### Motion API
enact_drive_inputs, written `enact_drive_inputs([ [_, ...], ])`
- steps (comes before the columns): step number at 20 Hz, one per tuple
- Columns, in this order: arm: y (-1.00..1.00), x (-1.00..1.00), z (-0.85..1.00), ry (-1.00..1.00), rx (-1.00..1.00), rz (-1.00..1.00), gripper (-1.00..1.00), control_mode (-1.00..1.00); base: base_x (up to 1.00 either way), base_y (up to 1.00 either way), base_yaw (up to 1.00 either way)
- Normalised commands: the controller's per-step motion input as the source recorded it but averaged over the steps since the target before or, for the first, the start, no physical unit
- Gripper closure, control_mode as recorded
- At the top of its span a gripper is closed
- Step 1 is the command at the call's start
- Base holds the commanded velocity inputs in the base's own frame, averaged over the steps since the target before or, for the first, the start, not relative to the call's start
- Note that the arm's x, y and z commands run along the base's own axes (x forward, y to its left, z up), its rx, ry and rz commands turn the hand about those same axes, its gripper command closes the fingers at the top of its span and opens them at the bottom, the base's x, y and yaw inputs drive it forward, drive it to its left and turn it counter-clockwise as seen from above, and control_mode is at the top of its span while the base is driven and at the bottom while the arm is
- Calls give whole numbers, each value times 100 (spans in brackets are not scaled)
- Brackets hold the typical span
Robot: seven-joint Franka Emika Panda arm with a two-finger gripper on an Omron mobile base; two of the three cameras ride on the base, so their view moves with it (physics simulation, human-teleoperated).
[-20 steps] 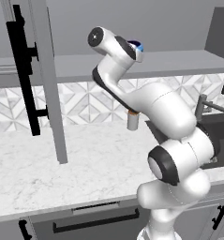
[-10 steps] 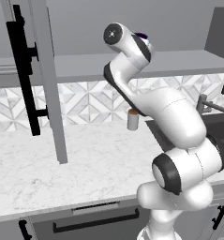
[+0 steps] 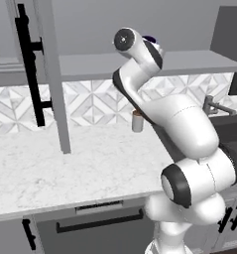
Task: Gather all objects into one cabinet and sort the glasses and bowls to opposite sides.
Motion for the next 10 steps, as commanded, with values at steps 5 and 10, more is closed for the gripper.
enact_drive_inputs([
  [5, 0, 0, 0, 0, 0, 0, 100, 100, -100, -15, 0],
  [10, 0, 0, 0, 0, 0, 0, 100, 100, -100, -17, 0],
])
